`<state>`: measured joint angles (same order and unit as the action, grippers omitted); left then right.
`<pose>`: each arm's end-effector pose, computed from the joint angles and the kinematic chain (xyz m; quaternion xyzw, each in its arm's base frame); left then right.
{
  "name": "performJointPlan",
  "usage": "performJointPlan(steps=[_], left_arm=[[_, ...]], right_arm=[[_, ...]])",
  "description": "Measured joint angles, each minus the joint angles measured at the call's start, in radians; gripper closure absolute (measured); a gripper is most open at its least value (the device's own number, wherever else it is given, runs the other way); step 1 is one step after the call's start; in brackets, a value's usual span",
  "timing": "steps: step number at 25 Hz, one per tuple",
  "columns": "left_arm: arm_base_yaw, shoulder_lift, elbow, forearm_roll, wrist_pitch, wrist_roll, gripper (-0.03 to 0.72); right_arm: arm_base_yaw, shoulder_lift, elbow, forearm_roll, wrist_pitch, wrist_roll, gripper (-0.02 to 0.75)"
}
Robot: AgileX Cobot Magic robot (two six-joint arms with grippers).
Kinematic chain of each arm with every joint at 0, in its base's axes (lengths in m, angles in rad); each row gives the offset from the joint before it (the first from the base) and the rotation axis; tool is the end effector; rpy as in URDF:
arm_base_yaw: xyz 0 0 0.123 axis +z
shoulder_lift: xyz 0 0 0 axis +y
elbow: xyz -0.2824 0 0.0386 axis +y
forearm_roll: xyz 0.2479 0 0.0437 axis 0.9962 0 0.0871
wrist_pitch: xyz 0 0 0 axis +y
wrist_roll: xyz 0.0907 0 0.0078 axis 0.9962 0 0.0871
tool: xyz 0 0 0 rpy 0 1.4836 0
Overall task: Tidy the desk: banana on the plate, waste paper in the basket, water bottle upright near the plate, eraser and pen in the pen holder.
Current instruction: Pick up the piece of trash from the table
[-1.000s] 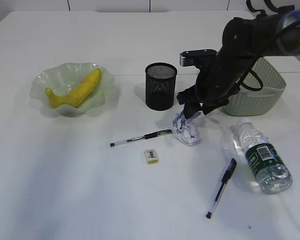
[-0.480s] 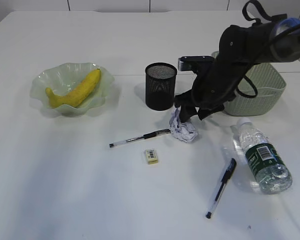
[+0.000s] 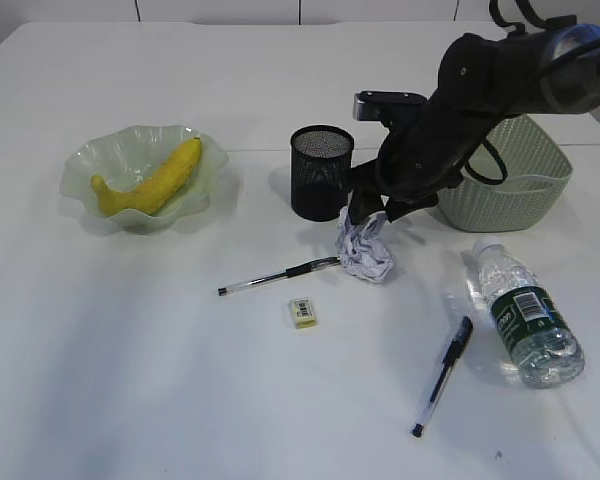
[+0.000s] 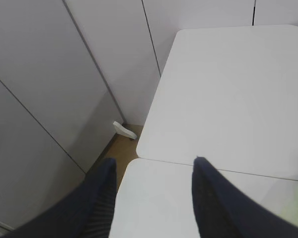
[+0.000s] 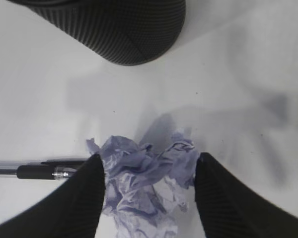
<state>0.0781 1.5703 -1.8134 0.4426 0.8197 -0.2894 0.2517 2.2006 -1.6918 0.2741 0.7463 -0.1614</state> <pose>0.3435 0.0555 0.4707 -0.1078 0.8307 0.1605 0.5220 0.4528 0.1337 0.1642 -0.1210 0.9663 0.1198 0.1930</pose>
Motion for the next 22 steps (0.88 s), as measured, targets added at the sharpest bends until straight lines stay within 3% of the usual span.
performJointPlan(steps=[22], left_arm=[[0.000,0.000,0.000,0.000,0.002,0.000,0.340]], right_arm=[[0.000,0.033,-0.002,0.040,-0.012,0.000,0.306]])
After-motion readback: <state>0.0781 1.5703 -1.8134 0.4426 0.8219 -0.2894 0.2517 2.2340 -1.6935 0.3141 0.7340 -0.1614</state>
